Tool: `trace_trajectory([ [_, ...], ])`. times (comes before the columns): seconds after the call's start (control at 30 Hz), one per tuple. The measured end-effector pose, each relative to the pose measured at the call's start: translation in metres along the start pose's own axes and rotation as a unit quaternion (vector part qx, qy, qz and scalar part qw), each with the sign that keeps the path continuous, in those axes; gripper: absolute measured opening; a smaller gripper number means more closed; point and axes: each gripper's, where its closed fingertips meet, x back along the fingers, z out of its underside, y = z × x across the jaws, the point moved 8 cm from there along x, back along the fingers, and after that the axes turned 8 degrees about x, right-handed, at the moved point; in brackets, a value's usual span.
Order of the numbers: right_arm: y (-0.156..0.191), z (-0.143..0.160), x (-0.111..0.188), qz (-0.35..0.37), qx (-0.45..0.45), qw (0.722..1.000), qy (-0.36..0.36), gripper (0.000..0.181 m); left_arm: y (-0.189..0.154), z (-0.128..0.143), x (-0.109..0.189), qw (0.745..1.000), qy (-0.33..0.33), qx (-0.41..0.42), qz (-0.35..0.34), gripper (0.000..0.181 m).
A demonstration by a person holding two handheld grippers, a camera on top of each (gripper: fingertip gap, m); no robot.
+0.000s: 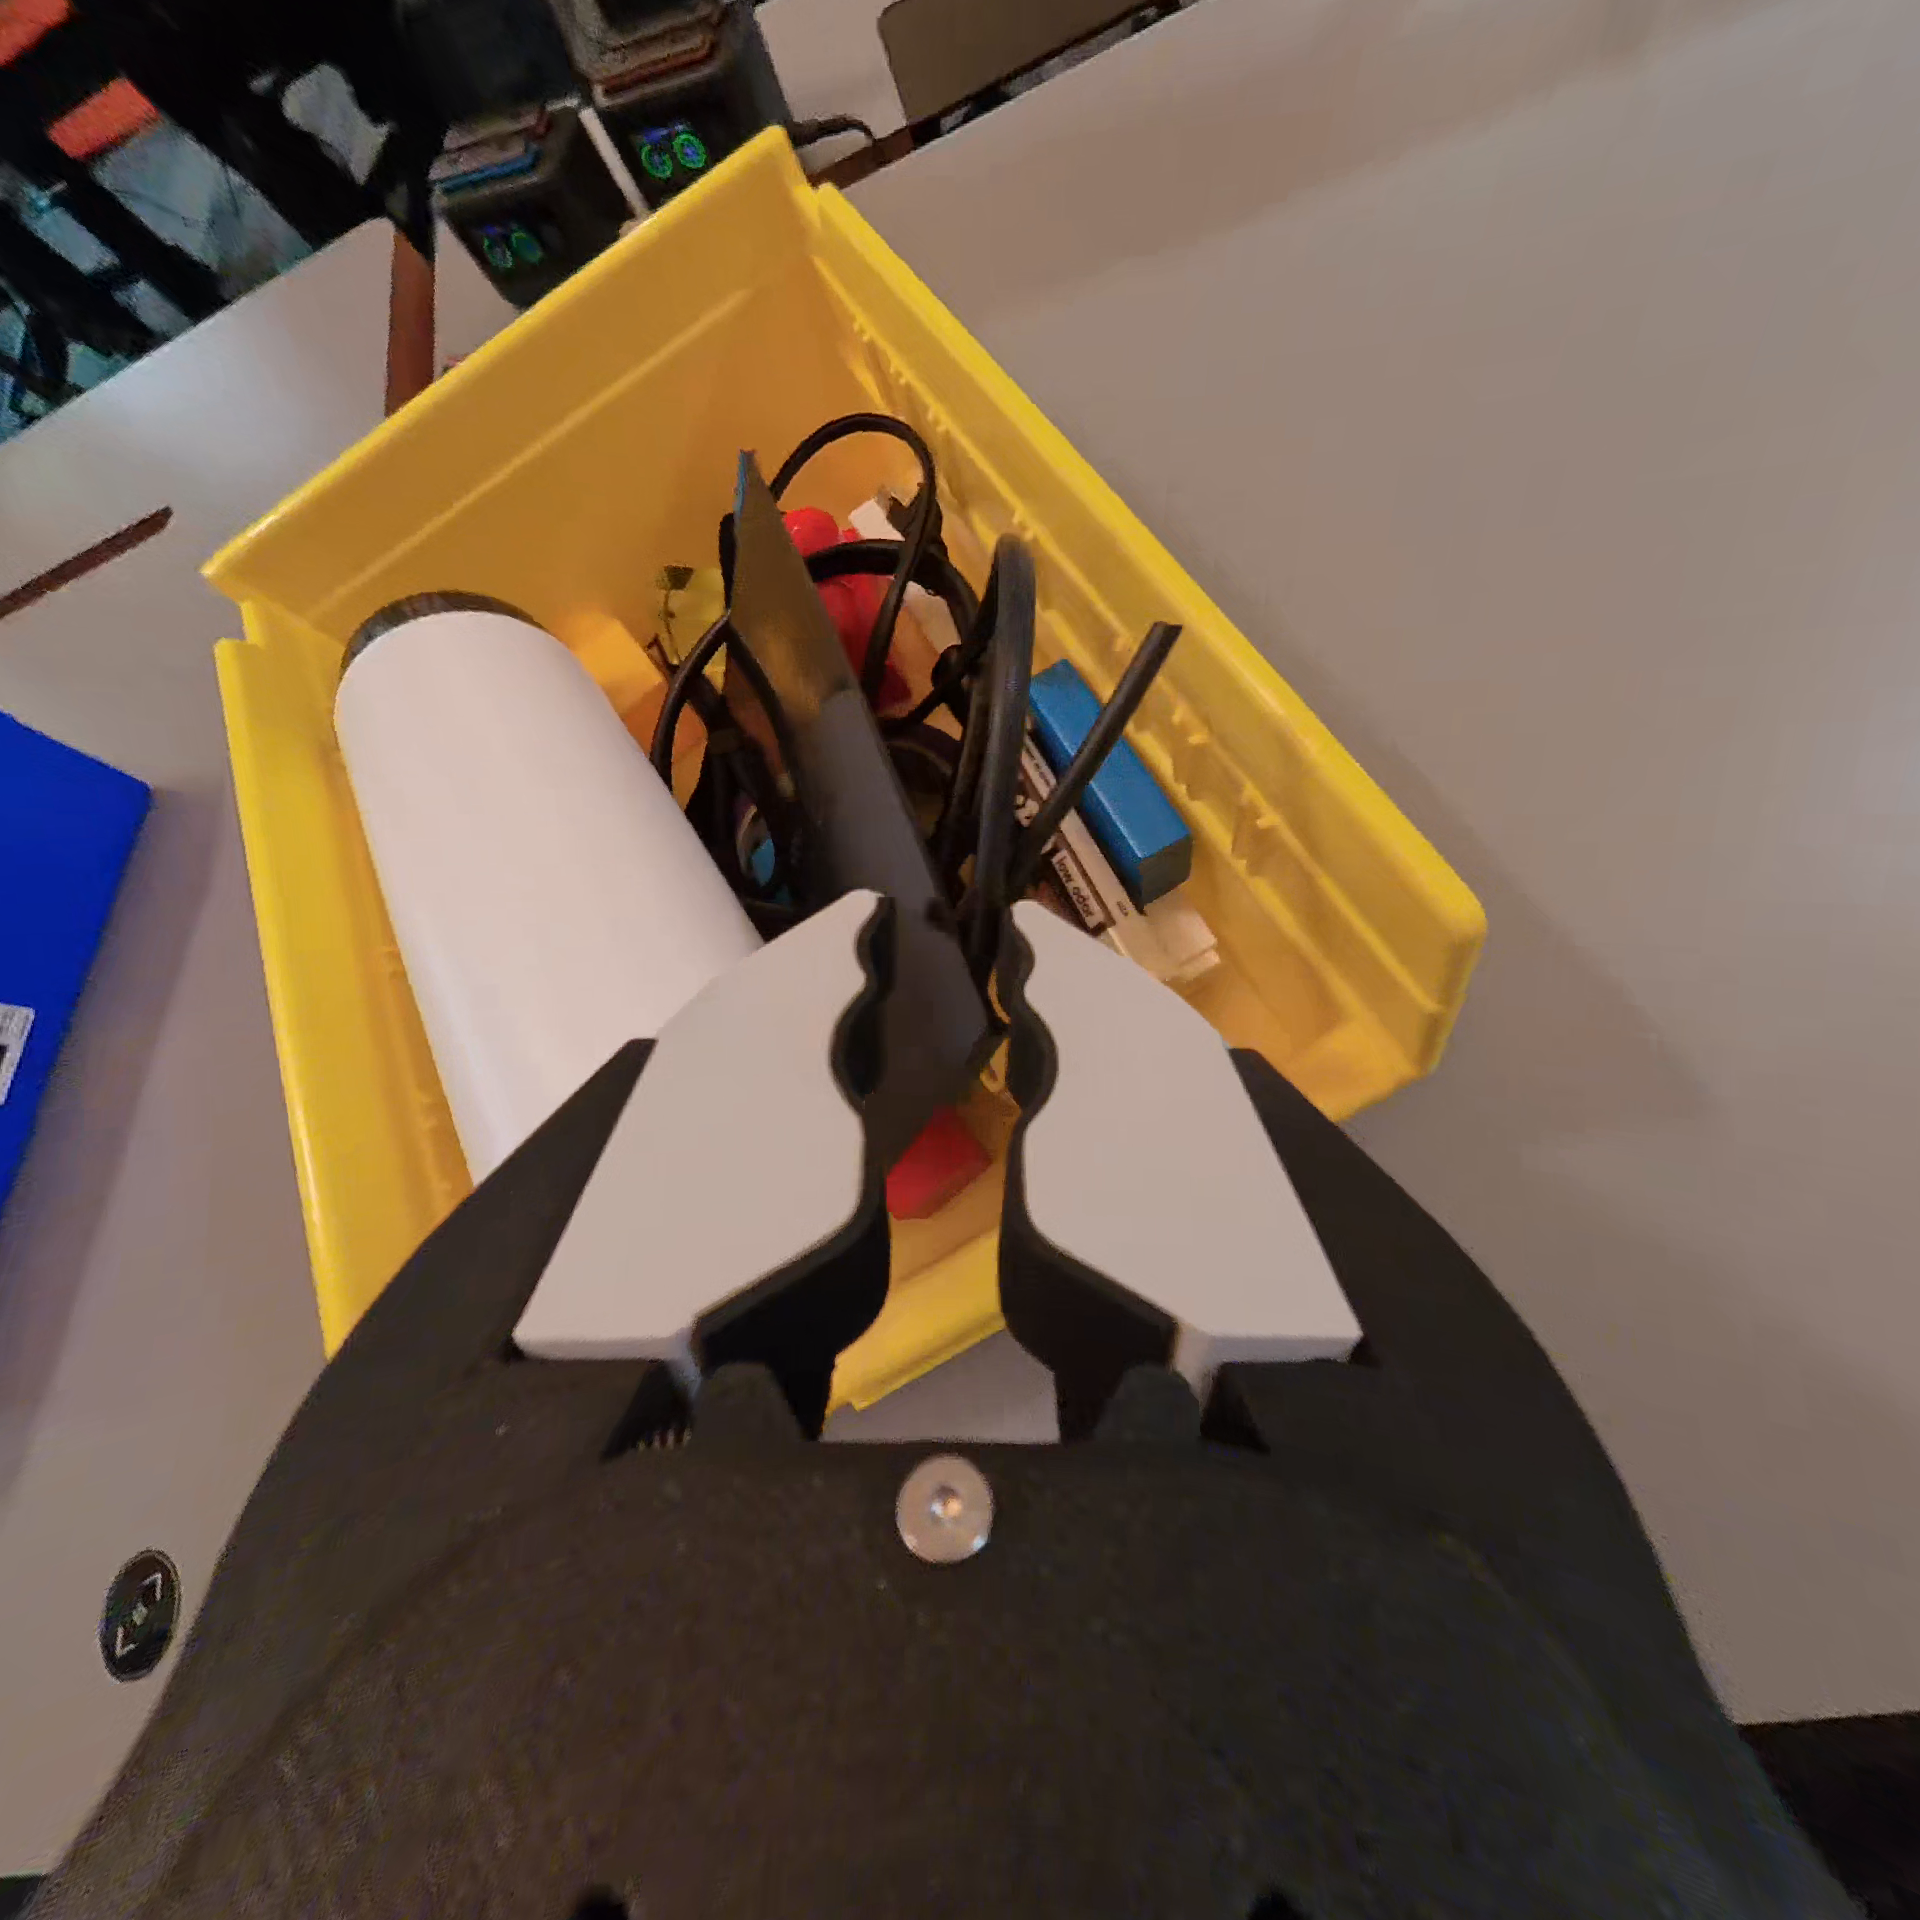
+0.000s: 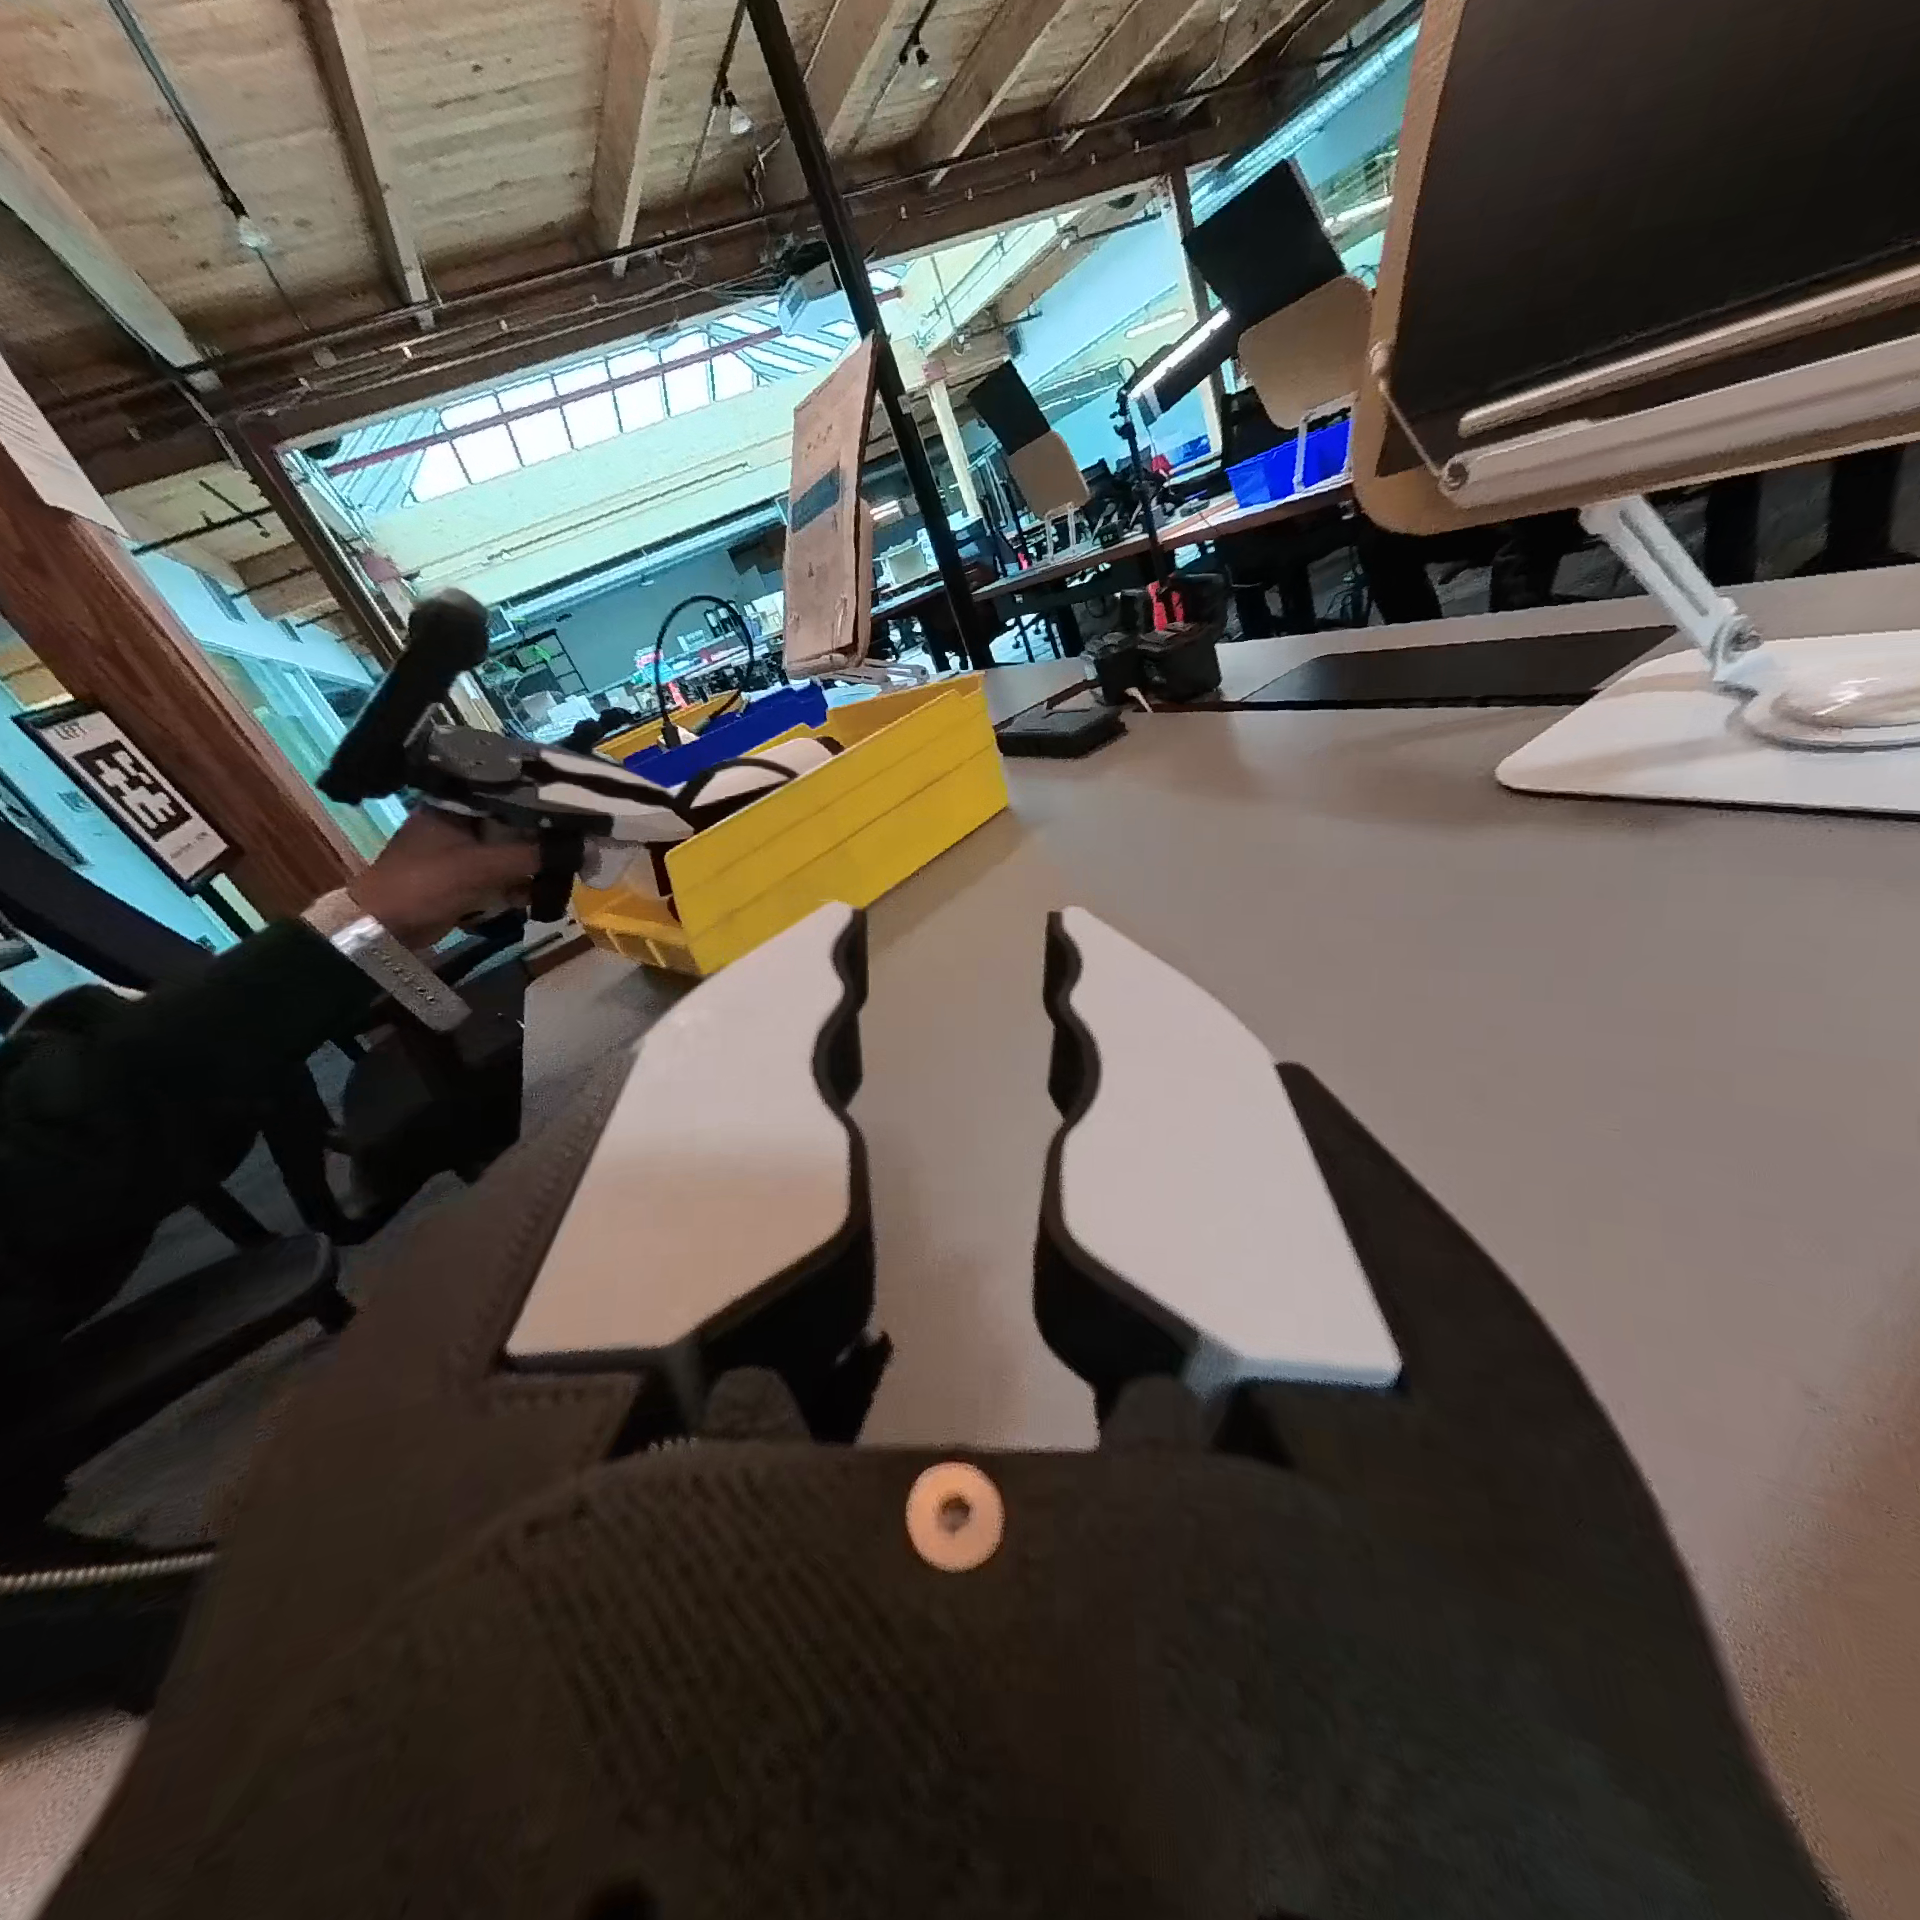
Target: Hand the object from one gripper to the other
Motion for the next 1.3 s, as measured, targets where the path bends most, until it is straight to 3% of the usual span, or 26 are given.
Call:
trace_trajectory([
  [0.13, -0.005, -0.002, 0.005, 0.004, -0.020, 1.000, -0.009, 0.032, -0.003, 0.003, 0.002, 1.000, 0.006, -0.013, 0.011, 0.015],
  [0.23, -0.006, -0.001, 0.005, 0.001, -0.033, 0.999, -0.014, 0.032, -0.003, 0.009, -0.003, 0.995, 0.052, 0.038, 0.081, 0.036],
  [0.3, -0.006, 0.001, 0.003, -0.005, -0.033, 0.999, -0.005, 0.032, -0.001, 0.013, -0.001, 0.994, 0.049, 0.045, 0.087, 0.036],
  [0.47, 0.002, 0.005, 0.006, -0.016, -0.031, 0.999, 0.009, 0.032, -0.003, 0.019, 0.010, 0.997, 0.038, -0.062, 0.001, 0.035],
  [0.7, 0.000, 0.005, 0.016, -0.014, -0.073, 0.997, -0.011, 0.031, -0.010, 0.013, 0.000, 0.973, 0.050, -0.189, -0.125, 0.029],
  [0.8, -0.001, 0.006, 0.019, -0.015, -0.109, 0.994, -0.025, 0.031, -0.005, 0.013, -0.010, 0.960, 0.073, -0.205, -0.177, 0.024],
  [0.9, -0.001, 0.005, 0.019, -0.015, -0.118, 0.992, -0.033, 0.032, 0.001, 0.016, -0.023, 0.967, 0.095, -0.168, -0.168, 0.028],
  [1.03, 0.001, 0.007, 0.017, -0.013, -0.105, 0.994, -0.019, 0.032, 0.012, 0.018, -0.036, 0.965, 0.120, -0.148, -0.179, 0.012],
  [1.07, 0.001, 0.007, 0.017, -0.014, -0.106, 0.994, -0.019, 0.032, 0.012, 0.017, -0.037, 0.964, 0.117, -0.155, -0.181, 0.003],
  [1.17, 0.000, 0.009, 0.016, -0.021, -0.127, 0.991, -0.021, 0.032, 0.014, 0.006, -0.028, 0.958, 0.085, -0.175, -0.209, 0.003],
  [1.3, -0.005, 0.012, 0.017, -0.020, -0.152, 0.988, -0.028, 0.032, 0.015, -0.026, 0.004, 0.975, -0.009, -0.119, -0.188, 0.003],
])
